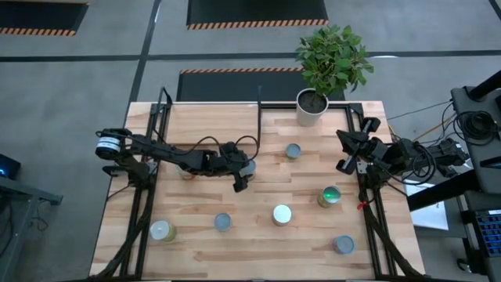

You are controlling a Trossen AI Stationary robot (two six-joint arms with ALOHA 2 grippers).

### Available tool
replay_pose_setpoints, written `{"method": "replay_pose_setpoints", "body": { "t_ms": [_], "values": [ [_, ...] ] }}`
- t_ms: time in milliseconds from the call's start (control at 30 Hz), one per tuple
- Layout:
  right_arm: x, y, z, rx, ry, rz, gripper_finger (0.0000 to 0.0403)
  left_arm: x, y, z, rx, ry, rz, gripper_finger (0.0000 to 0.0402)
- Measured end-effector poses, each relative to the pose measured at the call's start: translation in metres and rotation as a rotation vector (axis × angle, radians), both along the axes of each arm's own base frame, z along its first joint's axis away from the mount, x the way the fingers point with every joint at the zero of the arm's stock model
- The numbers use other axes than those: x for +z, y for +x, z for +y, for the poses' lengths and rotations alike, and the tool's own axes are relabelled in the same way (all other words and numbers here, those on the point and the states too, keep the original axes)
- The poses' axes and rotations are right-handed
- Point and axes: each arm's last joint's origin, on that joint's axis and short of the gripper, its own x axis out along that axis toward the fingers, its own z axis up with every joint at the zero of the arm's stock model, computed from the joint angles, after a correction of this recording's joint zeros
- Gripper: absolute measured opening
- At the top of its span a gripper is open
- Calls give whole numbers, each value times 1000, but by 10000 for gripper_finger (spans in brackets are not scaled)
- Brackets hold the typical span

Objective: Pick and place cans onto a shelf
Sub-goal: Put the orange green beans can on the shelf

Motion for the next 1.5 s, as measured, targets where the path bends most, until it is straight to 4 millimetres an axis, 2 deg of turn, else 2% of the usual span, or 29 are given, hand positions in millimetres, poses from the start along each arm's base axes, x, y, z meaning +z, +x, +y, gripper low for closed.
{"method": "replay_pose_setpoints", "body": {
  "t_ms": [200, 333, 467, 600, 767, 967, 1100, 1233, 1333, 1500],
  "values": [
    [-1, 1, 0, 2, 1, 16, 9, 0, 0, 0, -13, 13, 7, 301],
    [-2, 1, 0, 9, 13, 13, 9, 7, -2, -1, -86, 17, 55, 303],
    [-2, 1, 0, 13, 20, 13, 9, 32, -7, -1, -161, 67, 144, 320],
    [-2, 1, 0, 18, 29, 10, 9, 58, -18, 7, -186, 127, 211, 317],
    [-2, 1, 0, 25, 40, 11, 9, 86, -44, 27, -170, 179, 186, 312],
    [-3, 1, 0, 30, 48, 12, 9, 98, -93, 63, -5, 177, 149, 312],
    [-3, 2, 0, 31, 50, 17, 9, 92, -122, 83, 121, 163, 146, 312],
    [-3, 2, 0, 35, 57, 18, 9, 79, -142, 99, 242, 143, 136, 312],
    [-3, 2, 0, 36, 59, 17, 9, 63, -151, 107, 301, 126, 154, 312],
    [-3, 2, 0, 36, 59, 17, 9, 51, -156, 114, 342, 116, 154, 312]
  ]
}}
